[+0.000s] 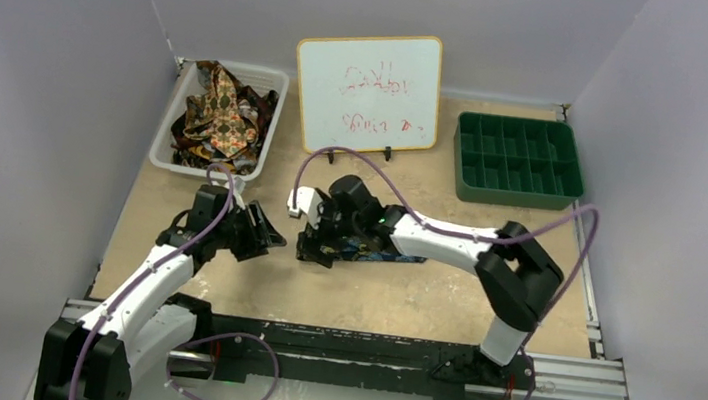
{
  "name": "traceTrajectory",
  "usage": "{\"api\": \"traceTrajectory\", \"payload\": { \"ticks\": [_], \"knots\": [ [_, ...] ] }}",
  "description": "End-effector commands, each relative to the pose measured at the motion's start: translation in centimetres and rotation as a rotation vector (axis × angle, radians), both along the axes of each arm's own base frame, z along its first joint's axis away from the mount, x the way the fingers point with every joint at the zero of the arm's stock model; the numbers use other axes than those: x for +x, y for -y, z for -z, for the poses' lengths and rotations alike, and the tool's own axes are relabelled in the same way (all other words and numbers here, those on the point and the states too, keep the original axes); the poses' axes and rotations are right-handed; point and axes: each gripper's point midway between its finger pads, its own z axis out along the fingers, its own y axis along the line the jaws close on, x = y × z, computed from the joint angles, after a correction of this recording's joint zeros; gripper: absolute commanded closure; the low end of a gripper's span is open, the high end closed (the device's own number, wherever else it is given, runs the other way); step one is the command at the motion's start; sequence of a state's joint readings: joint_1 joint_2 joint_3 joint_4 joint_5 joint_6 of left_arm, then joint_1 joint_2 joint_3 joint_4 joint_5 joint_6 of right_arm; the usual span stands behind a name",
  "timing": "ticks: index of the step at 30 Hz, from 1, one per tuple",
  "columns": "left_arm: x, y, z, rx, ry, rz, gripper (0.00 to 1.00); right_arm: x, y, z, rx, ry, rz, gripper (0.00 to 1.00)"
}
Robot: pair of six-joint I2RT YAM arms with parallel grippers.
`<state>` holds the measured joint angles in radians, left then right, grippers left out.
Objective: Roll the ties
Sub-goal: Roll the tie at the center of the board.
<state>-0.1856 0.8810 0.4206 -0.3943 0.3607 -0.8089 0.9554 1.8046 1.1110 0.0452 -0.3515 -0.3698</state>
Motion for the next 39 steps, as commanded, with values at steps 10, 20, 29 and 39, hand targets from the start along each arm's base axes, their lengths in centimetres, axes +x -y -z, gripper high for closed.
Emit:
{"api": "traceTrajectory", "payload": {
  "ticks": [10, 20, 29, 39],
  "knots": [
    [1.5, 0.5, -2.1, -0.015, 0.093, 0.037, 0.47, 6.2, 8.3, -16.0, 0.568, -0.129, 0.853, 0.01],
    [1.8, 0.8, -2.4, -0.025, 0.096, 0.057, 0.46, 4.6, 11.1, -13.2, 0.738, -0.44, 1.061, 0.01],
    [2.0, 0.8, -2.5, -0.023, 0.102, 0.056, 0.46, 0.5, 8.0, -7.3, 0.677, -0.86, 0.974, 0.01],
    [2.0, 0.6, -2.4, -0.006, 0.106, 0.059, 0.46, 1.2, 7.0, -5.9, 0.593, -0.875, 0.997, 0.17]
  ]
}}
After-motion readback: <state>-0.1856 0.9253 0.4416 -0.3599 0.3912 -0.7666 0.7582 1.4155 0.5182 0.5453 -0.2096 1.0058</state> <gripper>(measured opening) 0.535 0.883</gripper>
